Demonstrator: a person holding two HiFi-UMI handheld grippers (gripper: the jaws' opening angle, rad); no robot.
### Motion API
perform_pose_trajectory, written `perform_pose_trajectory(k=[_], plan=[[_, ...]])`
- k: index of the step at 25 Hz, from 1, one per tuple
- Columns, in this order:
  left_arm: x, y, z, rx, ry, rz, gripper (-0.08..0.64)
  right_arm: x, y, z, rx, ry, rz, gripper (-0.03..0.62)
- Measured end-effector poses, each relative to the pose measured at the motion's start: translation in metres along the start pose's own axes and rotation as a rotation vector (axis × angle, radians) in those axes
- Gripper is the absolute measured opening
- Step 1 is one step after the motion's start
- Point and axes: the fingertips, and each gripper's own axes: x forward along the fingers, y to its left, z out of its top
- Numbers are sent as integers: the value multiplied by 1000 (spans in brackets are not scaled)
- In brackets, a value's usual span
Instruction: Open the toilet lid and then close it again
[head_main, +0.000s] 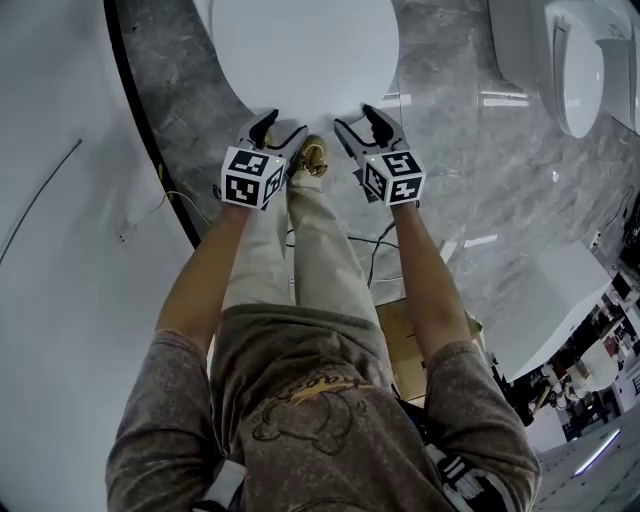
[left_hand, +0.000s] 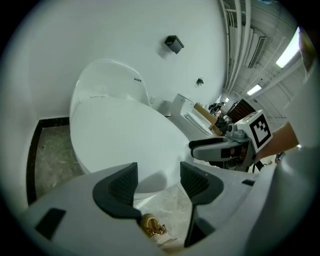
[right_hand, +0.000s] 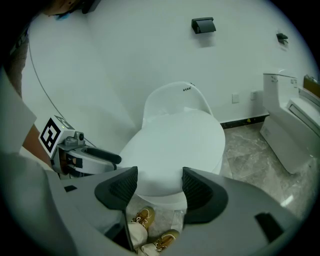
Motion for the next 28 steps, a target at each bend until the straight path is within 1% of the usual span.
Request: perform_pose_trajectory(k=[3,8,14,17,20,23,26,28], plan=[[13,11,-18,-20,13,7,272,16,-6,-18,26,9,-4,290],[34,25,-38,-30,35,21,272,38,-17,-42,42,28,-1,290],[43,30,-46,-10,29,49,255,49,-24,-57,54,34,-5,288],[42,35,-48,-19,39,56,255,53,-21,-56,56,35,-15,288],[35,30,-38,-42,49,46,255,44,-20,-46,98,33,-26,273],[17,14,-12,-28,18,44,255,23,-19,-21,153,-11,-39,272],[-13,-9,22,-21,-17,38,255,-11,-13,20,154,-70,-46,272],[-42,-26,49,-20,-47,34,255,-38,1,49,126,-100,-38,272]])
